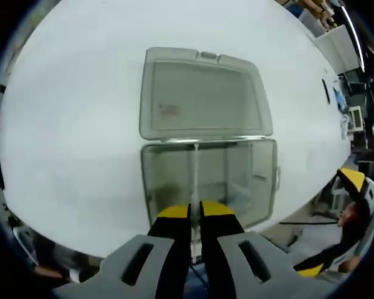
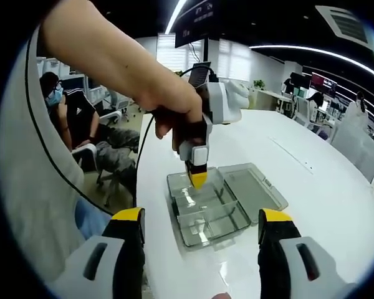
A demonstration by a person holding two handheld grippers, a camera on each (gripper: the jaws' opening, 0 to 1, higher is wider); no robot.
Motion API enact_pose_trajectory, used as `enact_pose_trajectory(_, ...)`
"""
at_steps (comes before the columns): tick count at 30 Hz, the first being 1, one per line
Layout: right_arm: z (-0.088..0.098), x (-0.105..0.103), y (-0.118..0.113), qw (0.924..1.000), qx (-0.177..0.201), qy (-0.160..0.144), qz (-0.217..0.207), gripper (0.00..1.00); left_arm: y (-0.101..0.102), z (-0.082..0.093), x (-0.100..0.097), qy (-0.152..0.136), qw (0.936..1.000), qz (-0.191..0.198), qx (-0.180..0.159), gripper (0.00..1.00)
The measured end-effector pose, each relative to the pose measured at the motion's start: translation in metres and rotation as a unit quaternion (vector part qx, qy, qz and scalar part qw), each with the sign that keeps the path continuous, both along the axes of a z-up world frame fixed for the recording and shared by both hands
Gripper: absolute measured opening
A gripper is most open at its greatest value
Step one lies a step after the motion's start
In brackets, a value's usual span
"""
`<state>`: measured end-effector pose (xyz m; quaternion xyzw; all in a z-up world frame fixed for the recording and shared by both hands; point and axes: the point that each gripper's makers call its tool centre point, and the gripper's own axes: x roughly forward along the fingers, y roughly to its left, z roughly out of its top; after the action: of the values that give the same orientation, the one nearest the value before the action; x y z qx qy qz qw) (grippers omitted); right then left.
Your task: Insert the divider into the dual guide fixture by aligning both edges with the guide slots and pushing it downward to the bottom, including one-sided entry, uneven engagement, binding, and posture correction.
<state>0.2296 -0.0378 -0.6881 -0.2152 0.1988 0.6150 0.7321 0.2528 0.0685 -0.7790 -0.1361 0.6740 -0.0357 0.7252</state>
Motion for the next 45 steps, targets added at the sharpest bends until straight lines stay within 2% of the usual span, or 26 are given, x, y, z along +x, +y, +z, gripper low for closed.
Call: enact_pose_trajectory(45, -0.0003, 0.0007, -0.0043, 1.0, -0.002, 0.003, -0.003, 0.72, 0.0014, -0.0028, -0.0008, 0.008, 0.9998, -0.01, 0.012, 0.0)
